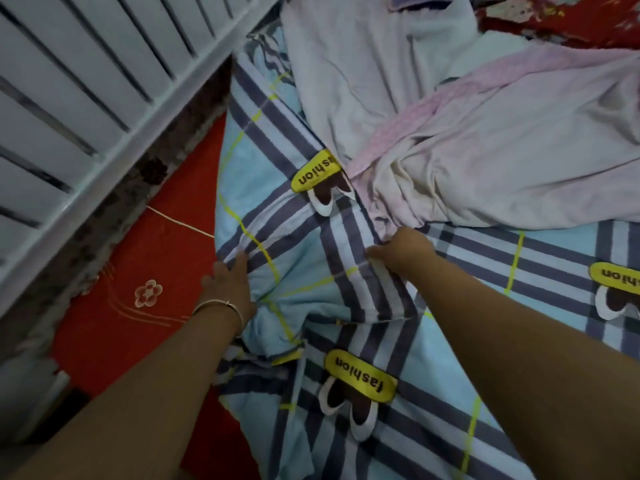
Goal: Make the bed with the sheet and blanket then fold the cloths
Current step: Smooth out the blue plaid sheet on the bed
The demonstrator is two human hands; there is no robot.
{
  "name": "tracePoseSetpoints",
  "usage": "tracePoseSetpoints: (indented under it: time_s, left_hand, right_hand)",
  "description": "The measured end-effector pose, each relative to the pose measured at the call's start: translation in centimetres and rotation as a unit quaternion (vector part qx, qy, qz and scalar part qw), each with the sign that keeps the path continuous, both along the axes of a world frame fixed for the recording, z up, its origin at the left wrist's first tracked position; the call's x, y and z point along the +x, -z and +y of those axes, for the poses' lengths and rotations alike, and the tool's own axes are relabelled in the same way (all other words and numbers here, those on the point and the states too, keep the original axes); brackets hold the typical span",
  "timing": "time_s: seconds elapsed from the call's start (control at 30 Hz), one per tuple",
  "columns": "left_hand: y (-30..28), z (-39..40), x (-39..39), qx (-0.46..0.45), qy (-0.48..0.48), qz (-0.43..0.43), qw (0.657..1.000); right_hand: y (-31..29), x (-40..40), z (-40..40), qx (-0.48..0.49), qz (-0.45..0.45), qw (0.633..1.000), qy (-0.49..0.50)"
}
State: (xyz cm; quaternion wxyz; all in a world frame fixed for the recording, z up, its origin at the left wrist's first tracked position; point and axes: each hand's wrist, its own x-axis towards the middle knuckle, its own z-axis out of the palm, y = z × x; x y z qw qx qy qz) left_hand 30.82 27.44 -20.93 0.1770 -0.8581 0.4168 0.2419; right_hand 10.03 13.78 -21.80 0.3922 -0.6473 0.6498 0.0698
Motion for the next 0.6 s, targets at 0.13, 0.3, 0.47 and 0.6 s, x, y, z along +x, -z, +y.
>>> tracePoseSetpoints:
  time_s: [0.13, 0.3, 0.47, 0.6]
  left_hand:
    - [0.7, 0.6, 1.5, 0.010, -0.017, 0.011, 1.000]
    - [1.1, 0.9, 1.7, -0.025, 0.029, -0.011, 0.999]
    - [0.2, 2.1, 3.5, -0.162, 0.152, 0.049, 0.974]
    - [-0.5, 3.5, 6.1, -0.167, 0.093, 0.181, 0.965]
  right_hand:
    - [1.5, 2.9, 2.1, 0.080, -0.044, 0.995, -0.038]
    - [3.6, 7.3, 4.2, 0.065, -0.055, 0.992, -0.095]
    - [2.5, 11.3, 6.1, 0.135, -0.111, 0.978, -0.114]
    - [2.5, 15.3, 9.0, 0.178, -0.154, 0.964, -0.127]
